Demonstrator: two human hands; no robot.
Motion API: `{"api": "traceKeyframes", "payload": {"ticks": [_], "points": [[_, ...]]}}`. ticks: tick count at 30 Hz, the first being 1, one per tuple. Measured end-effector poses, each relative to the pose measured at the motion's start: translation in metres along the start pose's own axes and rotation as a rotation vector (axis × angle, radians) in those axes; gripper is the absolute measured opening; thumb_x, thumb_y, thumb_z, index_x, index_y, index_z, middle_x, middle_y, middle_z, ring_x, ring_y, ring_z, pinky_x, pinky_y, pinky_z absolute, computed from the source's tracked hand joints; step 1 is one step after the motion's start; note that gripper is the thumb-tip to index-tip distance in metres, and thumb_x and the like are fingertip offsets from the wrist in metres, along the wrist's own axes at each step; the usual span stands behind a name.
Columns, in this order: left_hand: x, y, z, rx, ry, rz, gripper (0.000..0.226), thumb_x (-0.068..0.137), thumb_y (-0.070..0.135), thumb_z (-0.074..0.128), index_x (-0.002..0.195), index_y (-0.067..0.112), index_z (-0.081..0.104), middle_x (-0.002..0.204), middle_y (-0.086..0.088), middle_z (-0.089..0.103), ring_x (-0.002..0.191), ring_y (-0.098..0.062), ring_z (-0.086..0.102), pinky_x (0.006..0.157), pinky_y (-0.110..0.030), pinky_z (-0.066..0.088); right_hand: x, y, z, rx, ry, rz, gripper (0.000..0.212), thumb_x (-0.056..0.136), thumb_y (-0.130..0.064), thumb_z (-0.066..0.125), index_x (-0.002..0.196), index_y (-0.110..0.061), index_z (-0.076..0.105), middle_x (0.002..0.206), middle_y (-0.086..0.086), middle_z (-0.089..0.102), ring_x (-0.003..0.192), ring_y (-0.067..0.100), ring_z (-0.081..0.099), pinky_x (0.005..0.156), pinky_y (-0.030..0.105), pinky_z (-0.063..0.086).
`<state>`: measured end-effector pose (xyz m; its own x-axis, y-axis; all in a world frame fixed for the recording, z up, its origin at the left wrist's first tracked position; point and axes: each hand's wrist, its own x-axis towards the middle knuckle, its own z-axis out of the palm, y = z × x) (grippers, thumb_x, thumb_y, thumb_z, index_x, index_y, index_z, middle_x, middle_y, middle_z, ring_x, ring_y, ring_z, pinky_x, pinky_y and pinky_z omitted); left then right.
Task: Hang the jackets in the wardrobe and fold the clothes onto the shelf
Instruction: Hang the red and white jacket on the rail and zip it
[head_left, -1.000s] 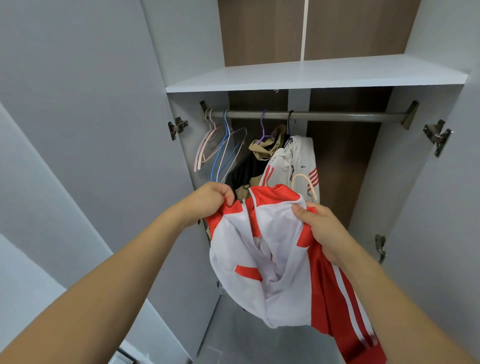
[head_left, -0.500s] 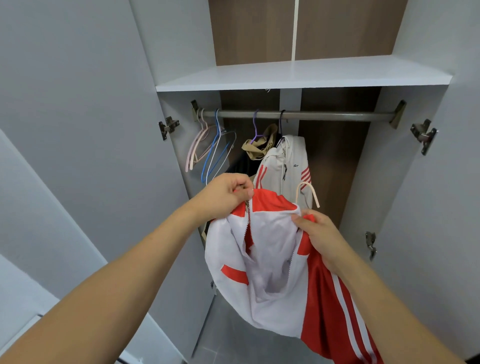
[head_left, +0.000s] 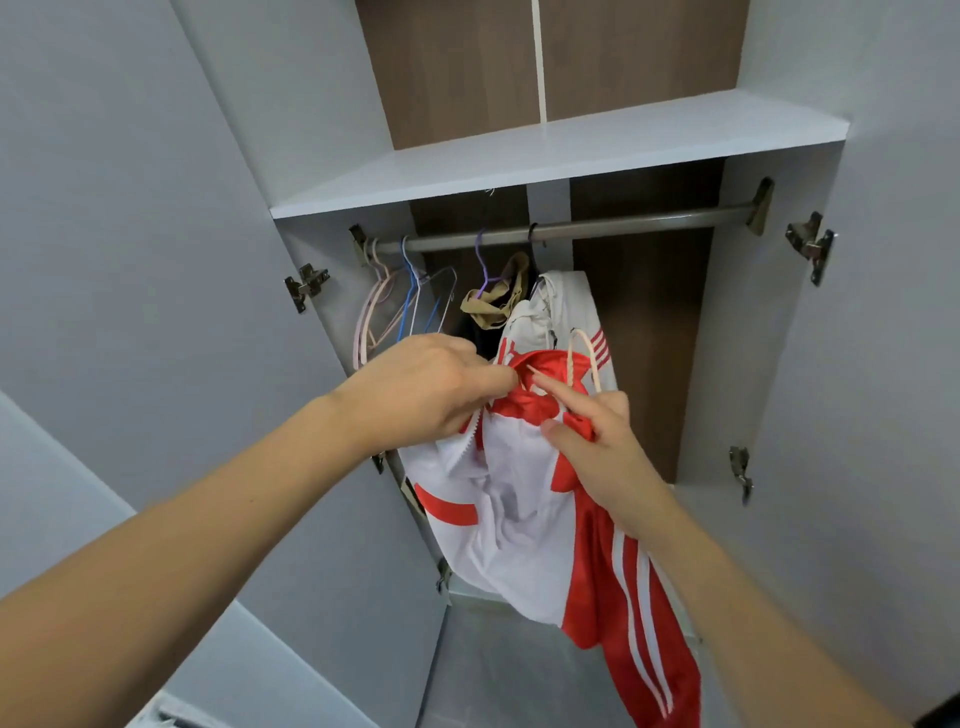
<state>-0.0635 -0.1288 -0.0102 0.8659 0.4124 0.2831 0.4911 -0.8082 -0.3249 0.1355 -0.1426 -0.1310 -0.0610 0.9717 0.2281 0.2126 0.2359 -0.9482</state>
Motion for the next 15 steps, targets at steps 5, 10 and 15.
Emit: {"api": "traceKeyframes", "payload": {"ticks": [5,10,15], "points": [[0.0,0.0,0.0,-0.201,0.036,-0.178,0.024,0.1,0.027,0.049,0.102,0.013,0.068,0.072,-0.003,0.059,0.07,-0.02,0.055,0.064,-0.037,0.05,0.001,0.004,0.008,-0.013,0.021,-0.009,0.018,0.078,-0.041,0.079,0.09,-0.041,0.066,0.106,-0.008,0.035,0.091,-0.02,0.046,0.075,-0.004,0.037],[-0.002,-0.004,0.016,-0.446,-0.094,-0.393,0.01,0.096,0.032,0.062,0.097,0.023,0.058,0.071,0.011,0.06,0.067,-0.006,0.055,0.064,-0.023,0.046,0.005,0.002,0.009,-0.028,0.069,0.025,0.041,0.094,-0.044,0.058,0.077,-0.007,0.06,0.103,0.0,0.044,0.082,0.001,0.055,0.079,0.018,0.047],[-0.021,-0.019,0.037,-0.369,-0.38,-0.596,0.024,0.095,0.032,0.062,0.113,0.025,0.048,0.075,0.016,0.056,0.071,-0.005,0.056,0.057,-0.013,0.039,0.003,-0.001,-0.002,-0.049,0.034,0.045,0.022,0.102,-0.033,0.047,0.087,-0.025,0.061,0.095,-0.005,0.048,0.077,0.003,0.055,0.066,0.008,0.04]]}}
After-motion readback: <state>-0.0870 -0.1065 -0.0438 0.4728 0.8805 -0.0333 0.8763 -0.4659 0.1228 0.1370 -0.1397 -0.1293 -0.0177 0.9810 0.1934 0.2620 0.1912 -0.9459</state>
